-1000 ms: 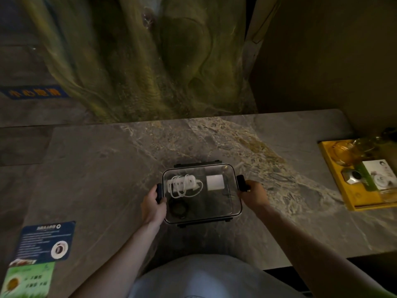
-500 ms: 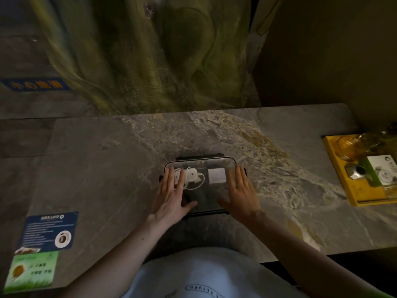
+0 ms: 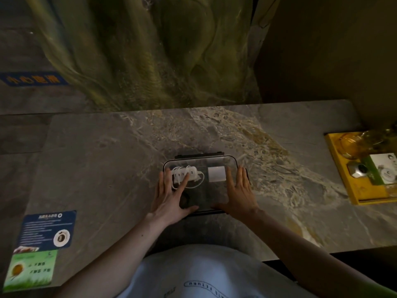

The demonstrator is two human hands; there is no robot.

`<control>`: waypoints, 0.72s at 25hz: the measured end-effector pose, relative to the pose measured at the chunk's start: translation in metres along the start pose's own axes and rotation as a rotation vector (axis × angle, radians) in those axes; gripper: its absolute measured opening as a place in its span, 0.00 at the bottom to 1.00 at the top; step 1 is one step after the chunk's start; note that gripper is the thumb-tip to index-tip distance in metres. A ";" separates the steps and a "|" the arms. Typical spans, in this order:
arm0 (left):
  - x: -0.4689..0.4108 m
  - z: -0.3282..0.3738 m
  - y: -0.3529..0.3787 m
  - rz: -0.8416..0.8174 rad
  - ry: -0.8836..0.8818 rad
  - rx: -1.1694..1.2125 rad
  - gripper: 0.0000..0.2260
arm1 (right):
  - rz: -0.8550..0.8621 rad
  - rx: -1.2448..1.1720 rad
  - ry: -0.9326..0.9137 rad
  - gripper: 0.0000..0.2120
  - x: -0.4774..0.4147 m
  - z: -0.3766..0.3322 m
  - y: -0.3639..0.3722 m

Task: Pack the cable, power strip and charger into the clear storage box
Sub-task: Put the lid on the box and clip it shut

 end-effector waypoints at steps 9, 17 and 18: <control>-0.001 -0.002 0.002 -0.037 -0.027 0.042 0.46 | -0.052 -0.259 0.056 0.64 -0.001 0.003 0.002; -0.002 -0.002 0.003 -0.055 -0.025 0.069 0.46 | -0.074 -0.202 0.067 0.63 -0.009 0.014 0.004; -0.002 -0.001 0.003 -0.053 -0.024 0.075 0.46 | -0.078 -0.192 0.070 0.62 -0.009 0.014 0.004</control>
Point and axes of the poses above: each hand's wrist, its own x-axis away from the middle knuckle, its own y-axis out of the palm, z = x × y, the point moved 3 cm from there along -x, towards the middle knuckle, and after that the axes turned 4 degrees about x, right-handed, at the moved point
